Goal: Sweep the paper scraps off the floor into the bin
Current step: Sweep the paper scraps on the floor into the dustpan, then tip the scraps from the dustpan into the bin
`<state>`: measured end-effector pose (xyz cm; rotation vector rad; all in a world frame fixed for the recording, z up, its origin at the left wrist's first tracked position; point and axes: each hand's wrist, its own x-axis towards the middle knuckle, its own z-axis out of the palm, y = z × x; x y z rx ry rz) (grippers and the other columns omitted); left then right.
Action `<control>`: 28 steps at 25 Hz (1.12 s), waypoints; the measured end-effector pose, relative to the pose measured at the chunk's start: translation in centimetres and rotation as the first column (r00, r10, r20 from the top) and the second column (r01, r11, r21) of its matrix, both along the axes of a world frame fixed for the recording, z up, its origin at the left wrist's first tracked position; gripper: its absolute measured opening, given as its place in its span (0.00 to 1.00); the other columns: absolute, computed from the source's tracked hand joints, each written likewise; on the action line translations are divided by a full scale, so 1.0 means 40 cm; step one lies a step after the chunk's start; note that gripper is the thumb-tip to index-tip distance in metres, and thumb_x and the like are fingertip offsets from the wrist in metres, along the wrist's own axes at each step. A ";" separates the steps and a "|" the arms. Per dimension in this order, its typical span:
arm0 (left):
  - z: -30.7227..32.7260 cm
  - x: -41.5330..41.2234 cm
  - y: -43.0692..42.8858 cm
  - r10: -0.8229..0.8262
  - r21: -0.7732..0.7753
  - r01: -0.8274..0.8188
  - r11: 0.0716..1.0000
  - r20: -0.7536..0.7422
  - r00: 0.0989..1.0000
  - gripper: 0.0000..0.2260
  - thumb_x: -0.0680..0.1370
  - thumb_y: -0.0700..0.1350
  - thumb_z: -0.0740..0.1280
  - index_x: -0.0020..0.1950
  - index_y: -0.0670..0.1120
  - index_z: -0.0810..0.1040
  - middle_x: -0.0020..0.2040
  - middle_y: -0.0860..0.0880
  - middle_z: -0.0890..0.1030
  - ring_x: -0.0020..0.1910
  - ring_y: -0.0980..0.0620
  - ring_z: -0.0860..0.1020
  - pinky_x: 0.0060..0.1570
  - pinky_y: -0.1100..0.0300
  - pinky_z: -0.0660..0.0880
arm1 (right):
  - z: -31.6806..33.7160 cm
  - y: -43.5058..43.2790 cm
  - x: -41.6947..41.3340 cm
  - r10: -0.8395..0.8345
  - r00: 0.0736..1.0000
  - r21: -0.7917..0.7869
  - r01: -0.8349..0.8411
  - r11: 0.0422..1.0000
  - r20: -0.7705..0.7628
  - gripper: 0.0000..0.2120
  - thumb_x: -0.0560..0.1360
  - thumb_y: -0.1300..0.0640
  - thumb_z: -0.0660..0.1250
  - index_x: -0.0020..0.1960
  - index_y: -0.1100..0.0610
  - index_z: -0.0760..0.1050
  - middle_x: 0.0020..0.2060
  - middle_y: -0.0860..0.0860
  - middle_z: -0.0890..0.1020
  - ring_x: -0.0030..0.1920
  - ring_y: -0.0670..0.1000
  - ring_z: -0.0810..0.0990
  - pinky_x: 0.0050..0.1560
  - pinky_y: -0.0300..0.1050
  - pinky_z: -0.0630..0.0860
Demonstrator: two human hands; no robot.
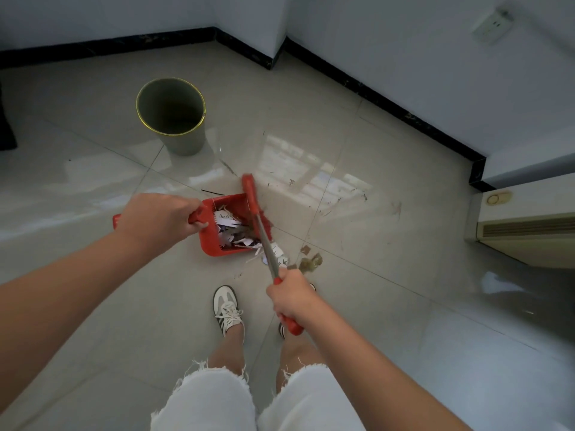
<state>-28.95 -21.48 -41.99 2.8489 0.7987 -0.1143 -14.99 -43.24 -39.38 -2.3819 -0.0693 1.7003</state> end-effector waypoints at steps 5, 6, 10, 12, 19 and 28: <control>0.014 -0.030 0.016 0.072 -0.028 -0.072 0.997 -0.009 0.997 0.11 0.71 0.56 0.72 0.40 0.49 0.80 0.31 0.49 0.80 0.29 0.43 0.78 0.28 0.57 0.72 | 0.068 -0.047 0.060 0.096 0.994 0.041 -0.094 0.995 -0.048 0.18 0.73 0.59 0.56 0.60 0.48 0.73 0.26 0.54 0.69 0.21 0.50 0.64 0.27 0.42 0.64; 0.021 -0.040 0.016 0.093 -0.038 -0.093 0.995 -0.001 0.996 0.11 0.70 0.56 0.72 0.40 0.49 0.80 0.32 0.48 0.81 0.30 0.42 0.78 0.29 0.57 0.72 | 0.091 -0.074 0.083 0.103 0.994 0.057 -0.101 0.993 -0.033 0.19 0.73 0.58 0.57 0.59 0.41 0.74 0.25 0.53 0.69 0.20 0.50 0.65 0.27 0.43 0.65; 0.053 -0.055 0.008 0.157 -0.101 -0.159 0.982 -0.024 0.987 0.11 0.72 0.56 0.71 0.47 0.49 0.83 0.42 0.46 0.85 0.41 0.41 0.82 0.36 0.55 0.72 | 0.181 -0.184 0.135 0.085 0.989 0.101 -0.098 0.990 0.123 0.21 0.77 0.59 0.61 0.50 0.29 0.70 0.24 0.53 0.69 0.17 0.46 0.63 0.20 0.37 0.65; 0.055 -0.062 -0.004 0.202 -0.138 -0.208 0.968 -0.052 0.978 0.13 0.73 0.57 0.69 0.51 0.52 0.82 0.46 0.48 0.85 0.46 0.43 0.82 0.39 0.55 0.75 | 0.208 -0.205 0.153 0.063 0.984 0.140 -0.087 0.986 0.169 0.20 0.77 0.61 0.61 0.56 0.34 0.70 0.25 0.55 0.69 0.16 0.46 0.62 0.19 0.36 0.64; 0.195 -0.091 -0.031 0.437 -0.136 -0.429 0.893 0.036 0.899 0.15 0.73 0.60 0.68 0.43 0.49 0.80 0.35 0.48 0.79 0.40 0.43 0.78 0.38 0.54 0.74 | 0.234 -0.226 0.310 -0.057 0.968 0.109 0.031 0.994 0.244 0.23 0.77 0.63 0.61 0.71 0.49 0.69 0.27 0.56 0.69 0.16 0.47 0.63 0.18 0.33 0.62; 0.410 -0.203 -0.086 0.733 -0.243 -0.693 0.679 0.284 0.618 0.13 0.68 0.59 0.74 0.43 0.51 0.84 0.40 0.52 0.85 0.43 0.49 0.82 0.39 0.56 0.73 | 0.233 -0.260 0.438 -0.277 0.959 0.162 0.263 0.951 0.067 0.09 0.78 0.66 0.59 0.52 0.54 0.73 0.24 0.54 0.66 0.13 0.44 0.61 0.15 0.30 0.61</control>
